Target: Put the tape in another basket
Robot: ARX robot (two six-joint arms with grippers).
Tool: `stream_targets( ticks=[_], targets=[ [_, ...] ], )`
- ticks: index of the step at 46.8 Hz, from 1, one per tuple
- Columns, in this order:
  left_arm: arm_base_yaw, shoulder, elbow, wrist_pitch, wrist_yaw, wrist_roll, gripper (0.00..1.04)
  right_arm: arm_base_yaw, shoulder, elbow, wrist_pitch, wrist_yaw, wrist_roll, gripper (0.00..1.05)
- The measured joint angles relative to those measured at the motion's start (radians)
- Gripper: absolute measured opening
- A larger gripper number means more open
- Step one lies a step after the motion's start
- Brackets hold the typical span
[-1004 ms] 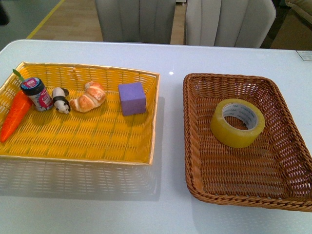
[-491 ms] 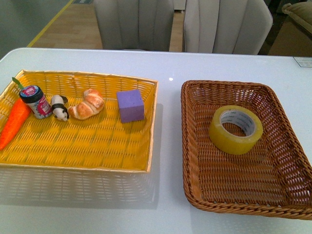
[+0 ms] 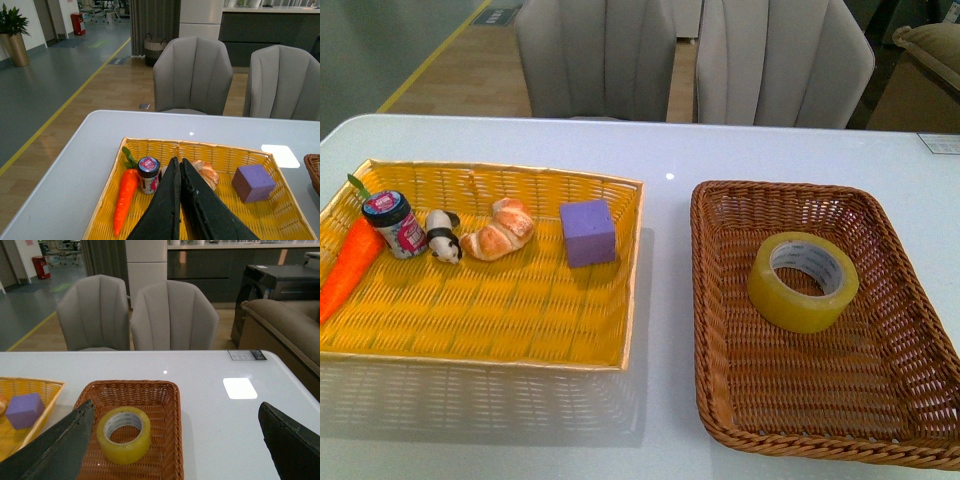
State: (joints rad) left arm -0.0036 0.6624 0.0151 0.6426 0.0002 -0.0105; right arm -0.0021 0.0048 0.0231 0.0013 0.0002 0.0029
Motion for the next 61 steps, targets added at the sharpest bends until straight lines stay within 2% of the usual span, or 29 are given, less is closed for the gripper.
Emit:
stream_targets(
  ticks=[25, 45, 48, 50, 61],
  targets=[
    [0.000, -0.347, -0.001, -0.326, 0.000, 0.000, 0.02, 0.000, 0.000, 0.000, 0.000, 0.000, 0.000, 0.96],
    [0.000, -0.490, -0.001, -0.470, 0.000, 0.000, 0.02, 0.000, 0.000, 0.000, 0.000, 0.000, 0.000, 0.96],
    [0.000, -0.585, 0.000, -0.599, 0.000, 0.000, 0.02, 0.000, 0.000, 0.000, 0.000, 0.000, 0.000, 0.96],
    [0.000, -0.624, 0.000, -0.631, 0.000, 0.001, 0.02, 0.000, 0.000, 0.000, 0.000, 0.000, 0.000, 0.96],
    [0.000, -0.646, 0.000, -0.643, 0.000, 0.000, 0.02, 0.000, 0.000, 0.000, 0.000, -0.001, 0.000, 0.96]
  ],
)
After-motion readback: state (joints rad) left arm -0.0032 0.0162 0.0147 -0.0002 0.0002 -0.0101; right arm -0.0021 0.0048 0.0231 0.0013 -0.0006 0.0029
